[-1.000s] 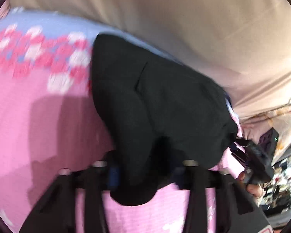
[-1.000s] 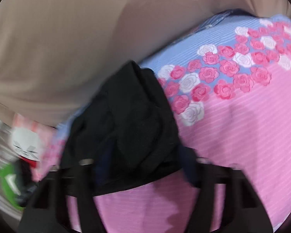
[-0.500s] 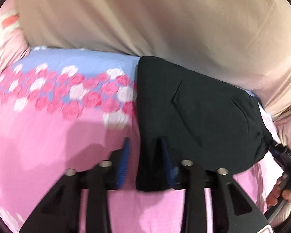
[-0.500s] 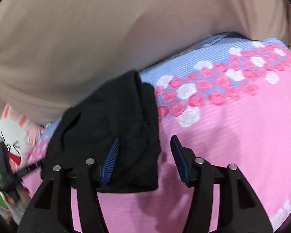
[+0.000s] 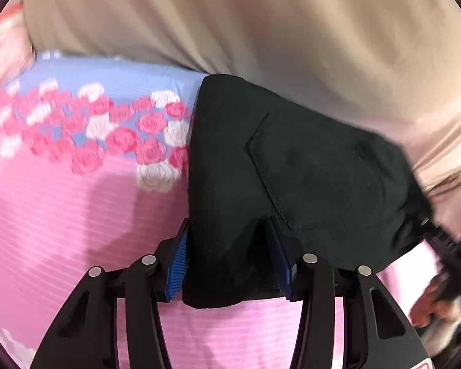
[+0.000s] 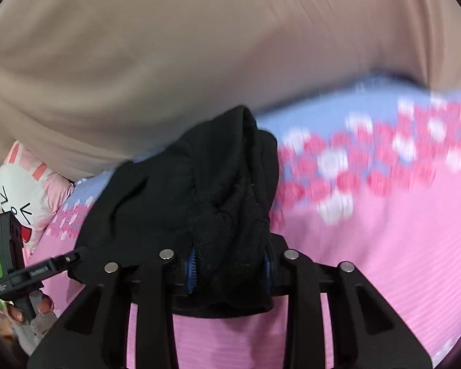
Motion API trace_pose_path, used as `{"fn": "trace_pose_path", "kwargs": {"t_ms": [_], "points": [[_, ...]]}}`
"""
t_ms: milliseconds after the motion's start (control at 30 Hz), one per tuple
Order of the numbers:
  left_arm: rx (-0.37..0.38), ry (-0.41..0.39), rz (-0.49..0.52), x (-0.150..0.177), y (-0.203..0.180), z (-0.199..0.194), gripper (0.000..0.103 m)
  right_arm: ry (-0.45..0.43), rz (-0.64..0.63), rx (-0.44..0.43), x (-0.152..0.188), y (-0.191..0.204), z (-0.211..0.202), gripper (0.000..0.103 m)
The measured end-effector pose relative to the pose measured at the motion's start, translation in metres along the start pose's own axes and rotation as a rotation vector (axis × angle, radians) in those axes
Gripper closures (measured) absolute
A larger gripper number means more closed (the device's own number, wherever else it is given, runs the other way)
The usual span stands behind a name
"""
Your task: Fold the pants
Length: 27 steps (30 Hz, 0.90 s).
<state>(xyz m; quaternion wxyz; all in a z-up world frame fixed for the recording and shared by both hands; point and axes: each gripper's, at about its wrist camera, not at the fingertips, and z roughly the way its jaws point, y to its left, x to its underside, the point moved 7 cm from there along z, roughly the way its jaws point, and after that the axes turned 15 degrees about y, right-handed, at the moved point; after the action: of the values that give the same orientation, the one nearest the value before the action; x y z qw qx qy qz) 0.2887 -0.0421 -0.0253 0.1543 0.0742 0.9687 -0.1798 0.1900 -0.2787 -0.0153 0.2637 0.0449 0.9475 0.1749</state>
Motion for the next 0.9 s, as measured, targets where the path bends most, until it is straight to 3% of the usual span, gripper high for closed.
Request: {"fn": "trace_pose_path", "kwargs": {"t_ms": [67,100,200,300,467,667,767,833,900], "points": [[-0.026,-0.015,0.014,0.003,-0.003,0.001,0.053,0.060,-0.007,0.068,0.007,-0.010,0.018,0.058],[-0.026,-0.020,0.014,0.004,-0.004,-0.001,0.053,0.045,0.015,0.052,0.013,-0.017,0.018,0.051],[-0.065,-0.042,0.020,0.010,-0.002,-0.007,0.048,-0.049,0.034,0.049,0.014,-0.012,-0.017,0.055],[-0.087,-0.051,0.010,0.011,0.001,-0.010,0.043,-0.148,-0.042,0.067,0.010,0.011,-0.050,0.063],[-0.108,-0.061,0.007,0.017,0.000,-0.014,0.040,-0.012,-0.092,0.205,0.019,-0.002,0.005,0.065],[-0.127,-0.077,0.008,0.020,0.002,-0.014,0.039,-0.107,-0.063,0.127,0.025,0.016,-0.039,0.065],[-0.148,-0.092,0.014,0.022,0.001,-0.014,0.039,-0.029,-0.085,0.229,0.033,0.009,-0.011,0.063],[-0.175,-0.111,0.027,0.026,-0.001,-0.018,0.039,-0.062,-0.110,0.278,0.040,0.012,-0.008,0.062],[-0.212,-0.137,0.043,0.031,-0.005,-0.024,0.038,-0.090,-0.123,0.274,0.042,0.022,-0.021,0.060]]}}
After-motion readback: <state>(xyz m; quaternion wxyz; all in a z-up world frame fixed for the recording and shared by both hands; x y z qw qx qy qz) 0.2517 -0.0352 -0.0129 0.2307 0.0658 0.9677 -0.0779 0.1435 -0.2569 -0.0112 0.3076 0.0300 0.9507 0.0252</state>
